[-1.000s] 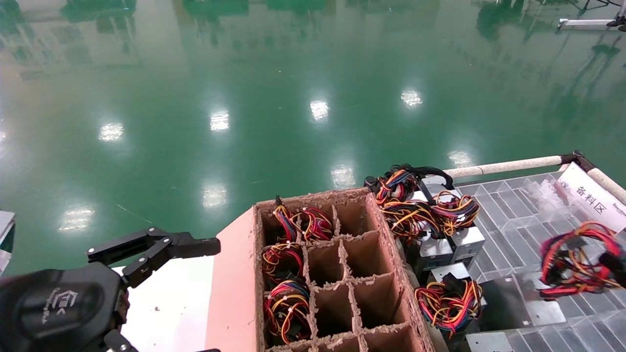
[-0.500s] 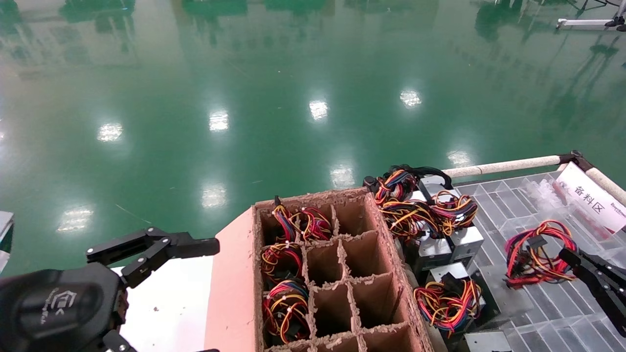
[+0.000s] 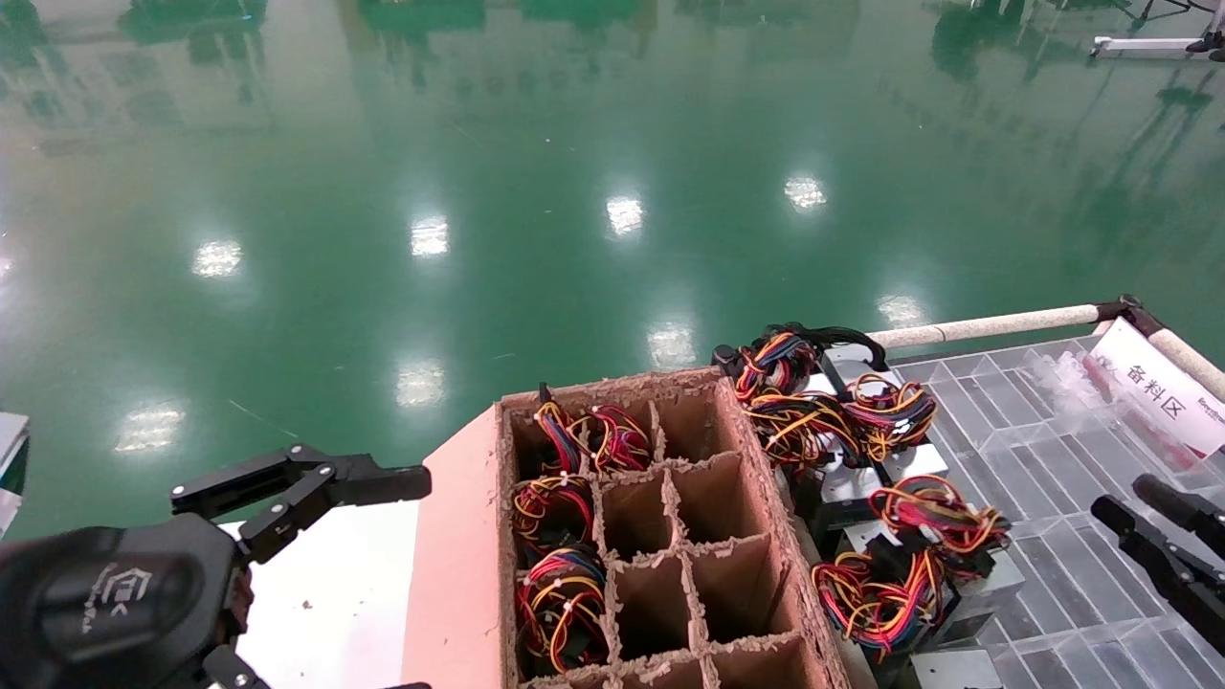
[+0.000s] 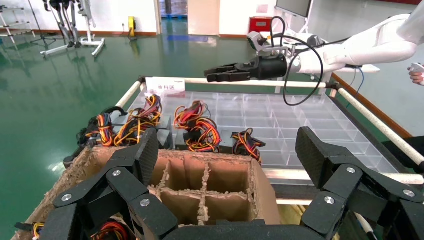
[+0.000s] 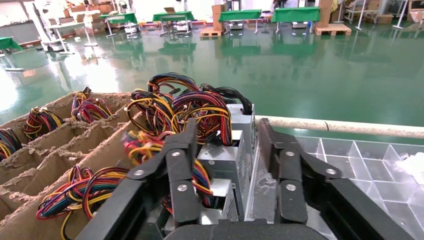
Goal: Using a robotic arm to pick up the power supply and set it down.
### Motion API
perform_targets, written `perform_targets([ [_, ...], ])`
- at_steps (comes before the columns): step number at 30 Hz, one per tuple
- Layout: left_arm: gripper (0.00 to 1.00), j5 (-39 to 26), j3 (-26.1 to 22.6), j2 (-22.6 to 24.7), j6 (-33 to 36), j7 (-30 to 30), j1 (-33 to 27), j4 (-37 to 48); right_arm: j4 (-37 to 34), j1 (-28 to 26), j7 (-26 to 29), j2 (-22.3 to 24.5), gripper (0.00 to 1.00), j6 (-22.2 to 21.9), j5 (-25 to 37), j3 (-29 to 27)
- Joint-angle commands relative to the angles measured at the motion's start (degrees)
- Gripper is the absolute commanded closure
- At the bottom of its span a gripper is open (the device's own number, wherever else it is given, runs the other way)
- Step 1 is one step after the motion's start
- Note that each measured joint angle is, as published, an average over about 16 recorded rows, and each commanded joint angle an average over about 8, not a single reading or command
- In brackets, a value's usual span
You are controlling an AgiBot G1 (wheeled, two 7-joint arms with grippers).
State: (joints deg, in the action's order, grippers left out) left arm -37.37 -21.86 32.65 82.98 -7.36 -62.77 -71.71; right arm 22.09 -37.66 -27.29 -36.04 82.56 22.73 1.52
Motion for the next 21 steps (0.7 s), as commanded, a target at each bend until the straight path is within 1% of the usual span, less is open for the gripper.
perform_targets([
  [1,0.0,0.0,0.0,0.0,0.0,0.0,0.0,0.0,-0.11,0.16,-0.27,-0.04,0.0,0.3,-0.24,-0.16],
  [7,0.0,0.0,0.0,0.0,0.0,0.0,0.0,0.01,2.64,-1.34,1.97,-0.07,0.0,0.02,0.96,0.76],
  [21,0.0,0.0,-0.01,0.0,0.0,0.0,0.0,0.02,14.54,-6.9,10.85,0.22,0.0,0.6,5.47,4.16],
])
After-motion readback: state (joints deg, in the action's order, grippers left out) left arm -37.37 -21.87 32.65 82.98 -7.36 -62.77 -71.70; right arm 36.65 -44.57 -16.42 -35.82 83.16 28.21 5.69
